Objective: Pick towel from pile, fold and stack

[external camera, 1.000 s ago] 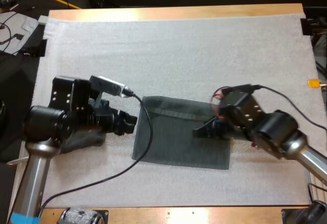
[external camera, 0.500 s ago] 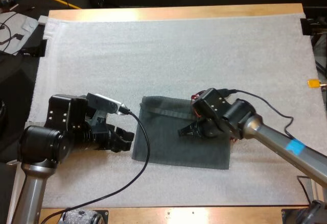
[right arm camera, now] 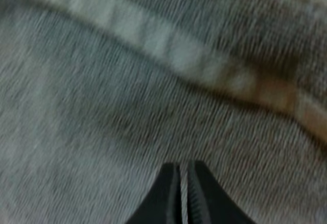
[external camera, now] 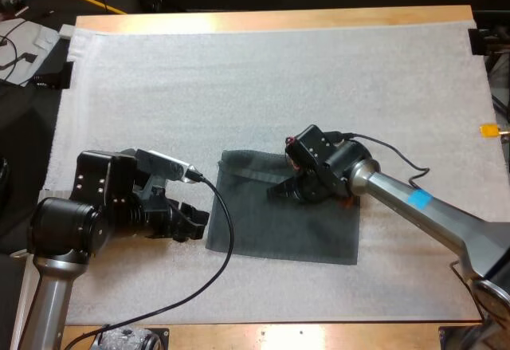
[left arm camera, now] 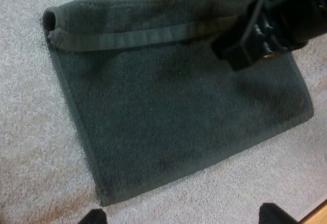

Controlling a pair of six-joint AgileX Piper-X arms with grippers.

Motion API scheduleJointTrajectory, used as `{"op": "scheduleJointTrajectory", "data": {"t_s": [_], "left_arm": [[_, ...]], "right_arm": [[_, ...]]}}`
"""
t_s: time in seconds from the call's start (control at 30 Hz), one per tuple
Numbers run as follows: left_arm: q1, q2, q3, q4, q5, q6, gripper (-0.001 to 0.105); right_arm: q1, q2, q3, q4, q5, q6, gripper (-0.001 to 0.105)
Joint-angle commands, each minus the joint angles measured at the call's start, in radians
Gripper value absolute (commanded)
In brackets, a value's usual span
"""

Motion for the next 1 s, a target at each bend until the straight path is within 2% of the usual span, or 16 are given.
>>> {"op": "scheduleJointTrajectory", "data": {"t_s": [0.0, 0.53, 0.97], "left_arm": [[-0.002, 0.005, -0.008, 0.005, -0.005, 0.0, 0.058], [0.001, 0.0, -0.003, 0.005, 0.006, -0.002, 0.058], [0.0, 0.0, -0.003, 0.01, 0.009, -0.002, 0.058]], "right_arm": [[-0.018, 0.043, -0.03, -0.017, -0.017, -0.003, 0.0], [-0.047, 0.135, -0.05, -0.103, 0.023, 0.01, 0.0], [-0.1, 0.157, -0.187, -0.189, 0.201, 0.058, 0.0]]}}
